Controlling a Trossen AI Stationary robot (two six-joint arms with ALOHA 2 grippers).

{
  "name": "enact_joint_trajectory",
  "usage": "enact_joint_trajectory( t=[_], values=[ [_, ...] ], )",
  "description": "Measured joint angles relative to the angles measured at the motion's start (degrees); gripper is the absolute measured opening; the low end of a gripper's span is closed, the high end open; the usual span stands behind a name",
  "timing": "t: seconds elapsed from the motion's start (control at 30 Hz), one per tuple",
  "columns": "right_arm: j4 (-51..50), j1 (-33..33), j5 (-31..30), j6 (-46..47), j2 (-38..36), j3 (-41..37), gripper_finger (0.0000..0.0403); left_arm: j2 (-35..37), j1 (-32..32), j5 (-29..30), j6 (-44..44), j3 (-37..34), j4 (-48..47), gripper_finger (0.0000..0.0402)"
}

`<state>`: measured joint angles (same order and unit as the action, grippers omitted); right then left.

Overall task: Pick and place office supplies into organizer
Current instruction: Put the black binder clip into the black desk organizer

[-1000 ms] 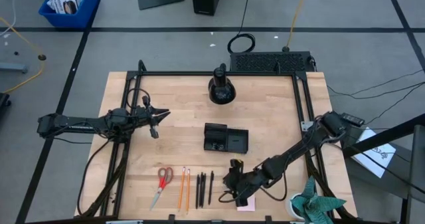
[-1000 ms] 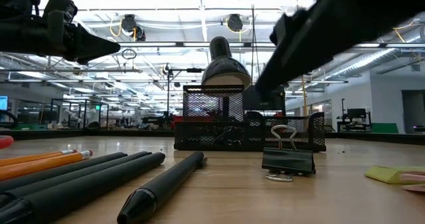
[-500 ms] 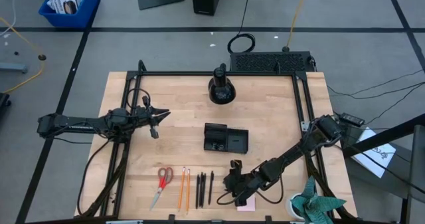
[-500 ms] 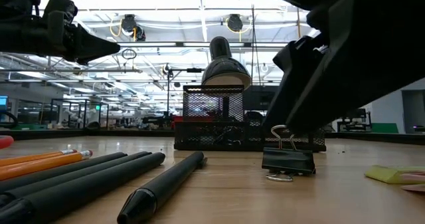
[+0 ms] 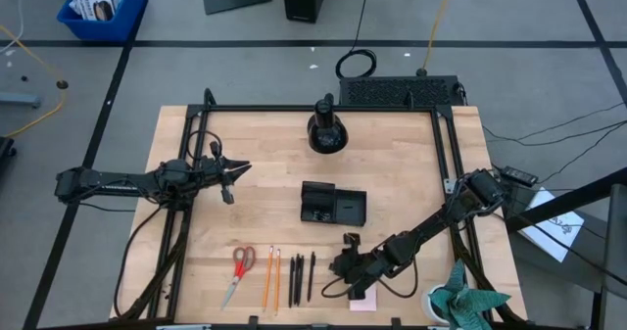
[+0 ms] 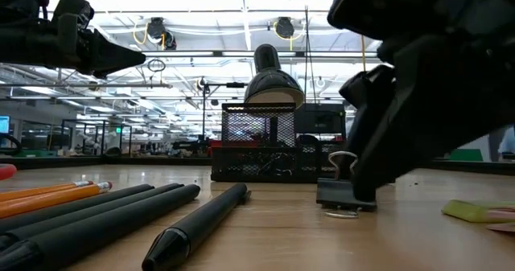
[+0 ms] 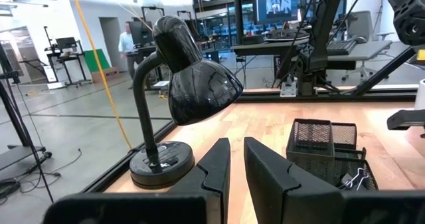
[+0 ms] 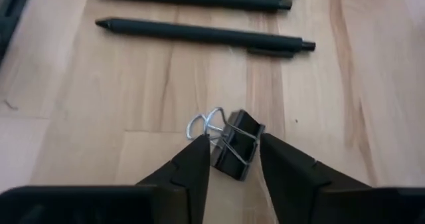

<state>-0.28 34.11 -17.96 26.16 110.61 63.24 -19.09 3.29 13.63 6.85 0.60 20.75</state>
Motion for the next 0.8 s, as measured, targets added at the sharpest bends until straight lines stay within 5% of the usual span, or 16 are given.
enact_joint_trajectory(
  t=[0.6, 0.8],
  values=[
    [2.4, -0.8, 0.6, -2.0, 0.0, 0.0, 0.0087, 0.0, 0.0, 0.0, 0.1, 0.0, 0.0, 0.0051],
    [2.5, -1.2, 1.5, -2.0, -0.1, 0.1, 0.0029, 0.0, 0.0, 0.0, 0.1, 0.0, 0.0, 0.0051]
  ],
)
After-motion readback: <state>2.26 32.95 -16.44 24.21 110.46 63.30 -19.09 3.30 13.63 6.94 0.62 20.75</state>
